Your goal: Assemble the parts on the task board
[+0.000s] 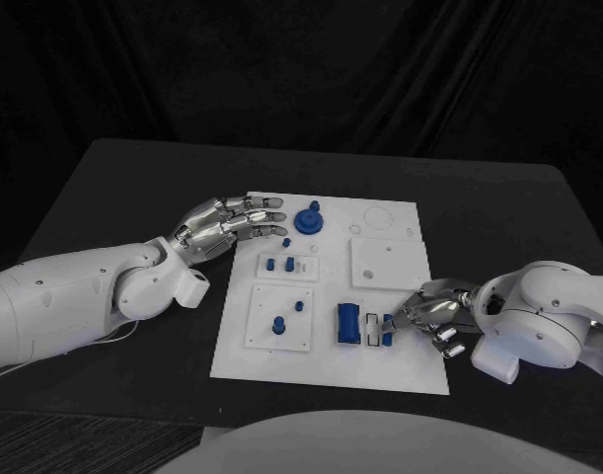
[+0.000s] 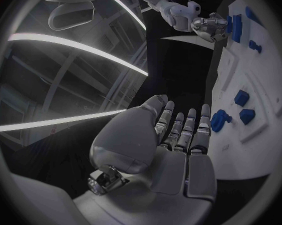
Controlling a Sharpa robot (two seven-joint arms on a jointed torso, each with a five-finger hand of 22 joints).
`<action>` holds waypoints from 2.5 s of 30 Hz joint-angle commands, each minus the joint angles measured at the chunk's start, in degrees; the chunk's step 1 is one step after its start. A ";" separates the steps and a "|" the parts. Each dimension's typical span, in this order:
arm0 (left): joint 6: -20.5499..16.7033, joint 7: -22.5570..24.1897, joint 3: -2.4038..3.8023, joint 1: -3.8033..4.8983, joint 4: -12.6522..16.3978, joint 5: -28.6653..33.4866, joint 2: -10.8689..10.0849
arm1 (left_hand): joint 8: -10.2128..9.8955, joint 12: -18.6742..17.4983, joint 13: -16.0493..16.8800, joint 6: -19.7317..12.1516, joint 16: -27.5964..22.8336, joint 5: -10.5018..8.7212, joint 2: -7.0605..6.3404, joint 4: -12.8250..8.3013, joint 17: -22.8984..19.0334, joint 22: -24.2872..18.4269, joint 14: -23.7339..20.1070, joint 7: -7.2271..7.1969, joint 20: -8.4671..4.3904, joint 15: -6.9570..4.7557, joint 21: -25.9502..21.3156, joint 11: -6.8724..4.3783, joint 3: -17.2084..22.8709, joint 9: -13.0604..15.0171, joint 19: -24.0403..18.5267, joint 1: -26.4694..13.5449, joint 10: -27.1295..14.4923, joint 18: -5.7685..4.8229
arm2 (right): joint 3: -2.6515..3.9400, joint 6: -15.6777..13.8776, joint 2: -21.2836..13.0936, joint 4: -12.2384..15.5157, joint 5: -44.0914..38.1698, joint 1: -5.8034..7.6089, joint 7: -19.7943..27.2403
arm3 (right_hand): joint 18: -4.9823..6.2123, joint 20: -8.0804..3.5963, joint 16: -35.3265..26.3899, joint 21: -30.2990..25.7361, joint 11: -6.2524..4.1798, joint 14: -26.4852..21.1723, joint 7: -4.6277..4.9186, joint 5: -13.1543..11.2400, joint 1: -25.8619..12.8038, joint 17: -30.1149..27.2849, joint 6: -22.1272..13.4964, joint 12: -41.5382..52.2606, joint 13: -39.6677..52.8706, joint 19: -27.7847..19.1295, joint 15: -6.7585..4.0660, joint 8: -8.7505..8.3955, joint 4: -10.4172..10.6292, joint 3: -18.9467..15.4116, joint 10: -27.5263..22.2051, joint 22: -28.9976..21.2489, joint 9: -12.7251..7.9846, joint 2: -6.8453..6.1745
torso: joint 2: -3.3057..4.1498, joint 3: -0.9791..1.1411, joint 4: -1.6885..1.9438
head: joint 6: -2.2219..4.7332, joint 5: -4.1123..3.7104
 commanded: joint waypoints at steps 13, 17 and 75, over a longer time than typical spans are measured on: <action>1.02 1.75 0.05 -0.16 -0.14 0.41 0.32 | -0.16 -0.23 -0.04 0.18 0.02 0.31 0.00 -0.04 -0.05 -0.08 -0.10 0.19 -0.07 0.25 0.17 0.18 0.27 -0.05 0.28 -0.79 0.01 -0.42 | -0.01 0.79 1.08 -0.36 -0.57 -0.18 -2.54 | 0.73 -0.20 -0.37 -0.66 -0.14 2.46 -0.44 -1.35 -0.92 -0.25 0.04 0.31 15.09 -0.48 -0.05 1.12 0.90 -1.74 6.06 8.66 0.43 0.34 | 0.02 0.07 -0.10 | -0.01 0.24; 1.05 1.77 0.05 -0.18 -0.19 0.41 0.39 | -0.20 -0.35 -0.06 0.14 0.05 0.32 0.02 -0.05 -0.06 -0.10 -0.11 0.22 -0.08 0.28 0.16 0.16 0.40 -0.07 0.24 -0.87 -0.04 -0.44 | 0.00 0.86 1.55 -0.68 -0.60 -0.18 -2.79 | 0.83 -0.22 -0.44 -1.13 -0.19 2.42 -0.48 -1.26 -0.74 -0.43 -0.05 0.21 14.96 -0.65 -0.08 1.19 0.84 -1.80 5.99 8.52 0.47 0.41 | 0.04 0.03 -0.03 | -0.01 0.11; 1.64 0.86 0.05 -0.68 -0.88 0.41 0.88 | -0.24 -0.43 -0.06 0.08 -0.02 0.31 -0.01 -0.07 -0.12 -0.14 -0.22 0.27 -0.09 0.29 0.13 0.17 0.59 -0.10 0.17 -1.06 -0.08 -0.48 | 0.00 1.61 3.86 -0.99 -14.26 -0.79 0.03 | 1.26 -1.28 -0.98 -3.82 -1.74 2.10 -2.30 -18.20 -5.62 -1.52 -3.64 0.26 15.02 -1.41 -1.20 16.24 10.67 -18.58 6.02 7.93 10.51 0.11 | 0.02 0.10 -0.14 | -0.01 0.60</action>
